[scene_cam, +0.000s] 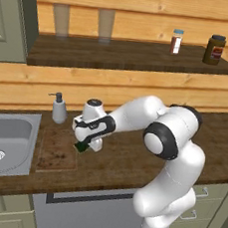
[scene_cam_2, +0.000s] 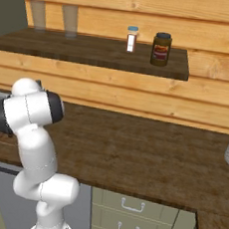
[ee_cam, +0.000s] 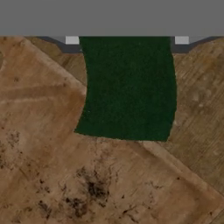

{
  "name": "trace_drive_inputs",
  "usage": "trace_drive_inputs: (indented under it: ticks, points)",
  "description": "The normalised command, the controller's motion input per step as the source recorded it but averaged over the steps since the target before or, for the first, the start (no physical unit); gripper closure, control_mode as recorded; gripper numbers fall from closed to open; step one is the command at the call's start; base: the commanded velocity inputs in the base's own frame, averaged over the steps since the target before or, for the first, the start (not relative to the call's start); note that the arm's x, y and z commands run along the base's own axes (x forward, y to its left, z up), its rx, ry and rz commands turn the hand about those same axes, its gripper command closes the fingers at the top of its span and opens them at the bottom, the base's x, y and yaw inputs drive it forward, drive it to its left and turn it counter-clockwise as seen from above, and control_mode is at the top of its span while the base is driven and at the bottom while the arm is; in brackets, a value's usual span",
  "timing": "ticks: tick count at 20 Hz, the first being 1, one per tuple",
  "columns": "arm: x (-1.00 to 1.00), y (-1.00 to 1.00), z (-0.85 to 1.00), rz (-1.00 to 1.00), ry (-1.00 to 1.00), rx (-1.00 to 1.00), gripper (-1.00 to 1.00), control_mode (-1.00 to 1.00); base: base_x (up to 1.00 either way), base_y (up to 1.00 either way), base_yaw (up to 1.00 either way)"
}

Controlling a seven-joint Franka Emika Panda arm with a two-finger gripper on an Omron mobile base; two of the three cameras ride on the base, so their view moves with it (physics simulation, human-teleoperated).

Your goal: Pick up the sponge from the counter and clean the cutting board by briefly scrubbing or pressing down on the cutting board. Once finished, release the sponge.

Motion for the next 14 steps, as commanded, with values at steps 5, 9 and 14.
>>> trace_drive_inputs:
  ticks: [5, 9, 14]
  points:
    - [0.30, 0.44, 0.00, -0.03, 0.00, 0.00, 1.00, -1.00, 0.00, 0.00, 0.00]
    - [0.19, 0.30, 0.02, -0.12, 0.00, 0.00, 1.00, -1.00, 0.00, 0.00, 0.00]
    - [0.12, 0.05, -0.01, -0.13, 0.00, 0.00, 1.00, -1.00, 0.00, 0.00, 0.00]
